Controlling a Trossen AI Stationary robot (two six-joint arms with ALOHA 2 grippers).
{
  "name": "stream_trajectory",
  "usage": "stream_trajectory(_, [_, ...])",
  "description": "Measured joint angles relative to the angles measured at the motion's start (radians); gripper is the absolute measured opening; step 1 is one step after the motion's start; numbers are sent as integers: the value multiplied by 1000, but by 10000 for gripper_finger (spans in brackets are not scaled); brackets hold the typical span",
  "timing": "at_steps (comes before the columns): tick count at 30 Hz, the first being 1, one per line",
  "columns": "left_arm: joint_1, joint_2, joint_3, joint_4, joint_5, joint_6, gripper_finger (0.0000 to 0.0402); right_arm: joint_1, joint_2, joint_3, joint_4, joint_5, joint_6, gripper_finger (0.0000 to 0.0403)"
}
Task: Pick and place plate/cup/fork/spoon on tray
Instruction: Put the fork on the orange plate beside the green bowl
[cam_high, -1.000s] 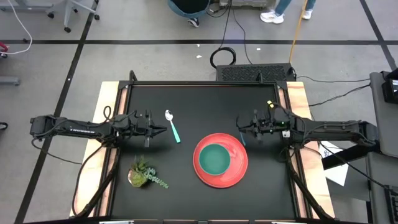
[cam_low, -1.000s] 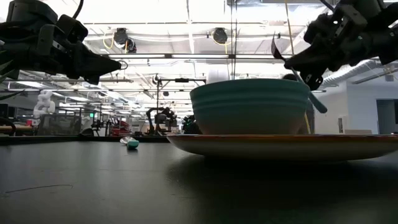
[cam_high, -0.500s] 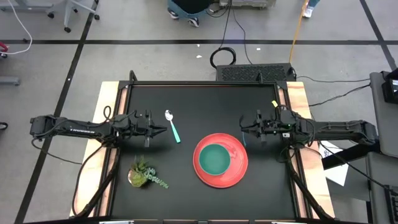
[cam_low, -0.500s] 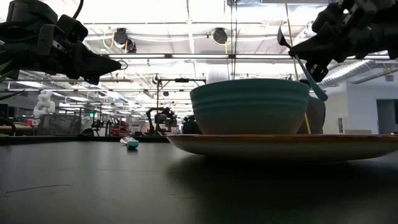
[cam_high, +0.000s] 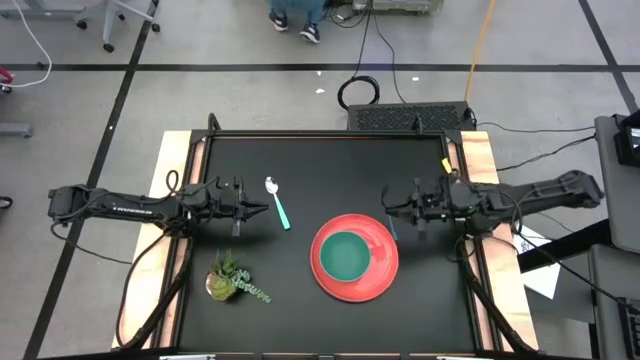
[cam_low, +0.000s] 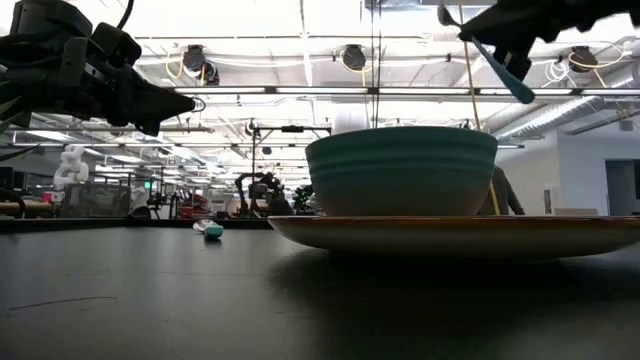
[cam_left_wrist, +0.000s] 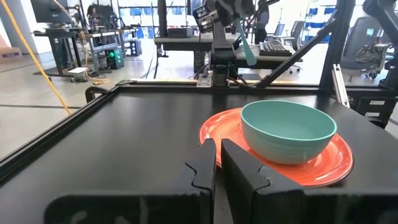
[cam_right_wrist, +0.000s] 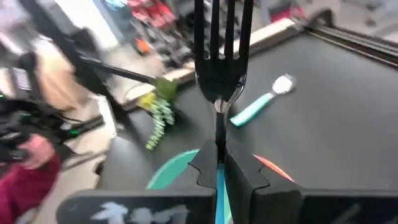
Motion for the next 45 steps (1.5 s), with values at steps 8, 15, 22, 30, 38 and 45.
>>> stream_trajectory(8, [0,0,0,0,0,-16,31,42,102,178,-402,178,210,2])
stream_trajectory(15, [0,0,0,5,0,-17,31,42,131,164,-427,173,438,2])
stream_trajectory(22, [0,0,0,6,0,-18,31,42,212,164,-423,121,580,2])
stream_trajectory(30, [0,0,0,8,0,-18,31,42,342,164,-344,37,653,2])
stream_trajectory(38, [0,0,0,7,0,-17,31,80,441,163,-318,12,717,2])
stream_trajectory(45, [0,0,0,7,1,-17,31,86,512,104,-190,11,798,2])
